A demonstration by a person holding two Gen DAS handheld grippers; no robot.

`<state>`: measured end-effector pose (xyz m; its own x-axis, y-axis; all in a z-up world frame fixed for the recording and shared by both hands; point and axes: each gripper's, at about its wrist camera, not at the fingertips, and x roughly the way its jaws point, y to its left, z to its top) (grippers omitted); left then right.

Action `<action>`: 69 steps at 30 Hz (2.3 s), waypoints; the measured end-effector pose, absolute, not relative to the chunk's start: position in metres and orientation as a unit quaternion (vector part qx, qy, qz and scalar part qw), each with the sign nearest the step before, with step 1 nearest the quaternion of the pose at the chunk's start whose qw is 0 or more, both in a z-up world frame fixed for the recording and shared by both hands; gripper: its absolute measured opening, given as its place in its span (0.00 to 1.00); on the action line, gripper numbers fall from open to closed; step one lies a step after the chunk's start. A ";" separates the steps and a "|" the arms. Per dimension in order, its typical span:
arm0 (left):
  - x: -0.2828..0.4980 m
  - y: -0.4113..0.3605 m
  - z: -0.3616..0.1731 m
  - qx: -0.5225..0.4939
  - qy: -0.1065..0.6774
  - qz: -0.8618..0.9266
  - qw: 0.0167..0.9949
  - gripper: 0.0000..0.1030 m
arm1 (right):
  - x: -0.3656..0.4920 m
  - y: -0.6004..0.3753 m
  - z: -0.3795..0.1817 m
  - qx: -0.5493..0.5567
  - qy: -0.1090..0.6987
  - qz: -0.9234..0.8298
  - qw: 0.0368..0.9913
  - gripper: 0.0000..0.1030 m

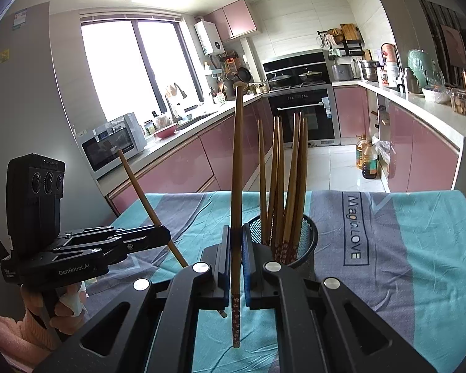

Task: Organize utensils
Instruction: 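Lift the left gripper's chopstick upright toward the mesh cup while the right gripper does likewise, then lower the left gripper's chopstick into the mesh cup while the right gripper lowers its own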

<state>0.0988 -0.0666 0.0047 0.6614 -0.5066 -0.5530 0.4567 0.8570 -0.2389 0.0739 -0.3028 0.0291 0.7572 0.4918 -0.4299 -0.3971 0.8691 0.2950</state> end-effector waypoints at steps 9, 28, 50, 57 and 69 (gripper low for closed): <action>0.100 -0.070 0.024 -0.038 0.293 -0.271 0.916 0.07 | 0.075 -0.308 0.043 0.091 0.235 0.232 0.939 0.06; 0.102 -0.083 0.055 -0.031 0.262 -0.285 0.922 0.07 | 0.091 -0.303 0.065 0.078 0.208 0.234 0.946 0.06; 0.098 -0.097 0.086 -0.027 0.222 -0.292 0.930 0.07 | 0.105 -0.309 0.076 0.084 0.193 0.219 0.953 0.06; 0.097 -0.103 0.081 -0.021 0.227 -0.285 0.931 0.07 | 0.108 -0.309 0.073 0.083 0.192 0.216 0.954 0.06; 0.103 -0.109 0.082 -0.020 0.241 -0.285 0.928 0.07 | 0.121 -0.307 0.063 0.088 0.203 0.207 0.953 0.06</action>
<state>0.1026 -0.1086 0.0815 0.7220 -0.5377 -0.4354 0.5182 0.8372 -0.1746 0.1209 -0.3066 0.0634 0.8319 0.4294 -0.3514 -0.3579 0.8992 0.2515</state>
